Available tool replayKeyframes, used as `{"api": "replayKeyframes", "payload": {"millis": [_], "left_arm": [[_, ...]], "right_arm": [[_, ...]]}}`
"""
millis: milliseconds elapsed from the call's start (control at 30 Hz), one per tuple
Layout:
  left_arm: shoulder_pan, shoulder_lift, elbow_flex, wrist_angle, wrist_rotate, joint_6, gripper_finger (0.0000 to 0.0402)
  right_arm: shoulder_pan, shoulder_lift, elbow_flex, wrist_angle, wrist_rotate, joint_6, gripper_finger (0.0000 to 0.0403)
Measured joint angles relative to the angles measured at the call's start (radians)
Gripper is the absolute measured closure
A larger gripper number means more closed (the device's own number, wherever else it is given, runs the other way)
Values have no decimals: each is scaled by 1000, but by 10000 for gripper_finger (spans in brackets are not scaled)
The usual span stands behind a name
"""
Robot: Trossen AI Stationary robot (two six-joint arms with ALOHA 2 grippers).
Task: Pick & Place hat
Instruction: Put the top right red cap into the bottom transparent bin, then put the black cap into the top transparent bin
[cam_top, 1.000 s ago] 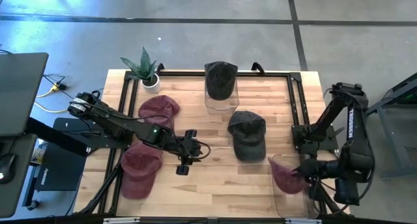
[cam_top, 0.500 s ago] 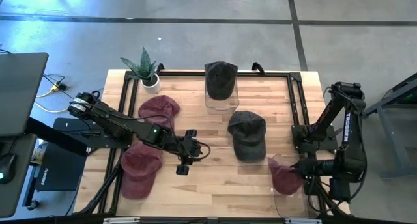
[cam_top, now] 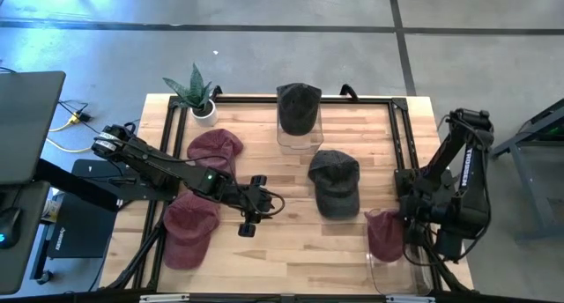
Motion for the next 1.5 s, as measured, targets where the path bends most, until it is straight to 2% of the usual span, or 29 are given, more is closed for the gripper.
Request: {"api": "replayKeyframes", "payload": {"millis": [200, 333, 767, 833, 1000, 1067, 1167, 1267, 1367, 1500], "left_arm": [[0, 0, 0, 1, 0, 0, 263], [0, 0, 0, 6, 0, 0, 263], [0, 0, 0, 6, 3, 0, 263], [0, 0, 0, 6, 3, 0, 263], [0, 0, 0, 6, 2, 0, 263], [0, 0, 0, 5, 2, 0, 263], [0, 0, 0, 5, -13, 0, 263], [0, 0, 0, 2, -38, 0, 263], [1, 0, 0, -2, -43, 0, 263], [0, 0, 0, -2, -43, 0, 263]], "right_arm": [[-18, -78, 2, 8, -1, -23, 159], [-18, -157, 2, 60, -30, -25, 167], [-18, -317, 2, 169, 16, -126, 203], [-18, -334, 2, 216, 81, -178, 208], [-43, -327, 2, 396, 405, -407, 217], [-95, -317, 2, 483, 425, -527, 219], [-205, -282, 2, 591, 398, -693, 219], [-349, -223, 2, 676, 324, -843, 218], [-529, -149, 2, 729, 197, -971, 219], [-787, -53, 2, 788, -43, -1130, 212]]}}
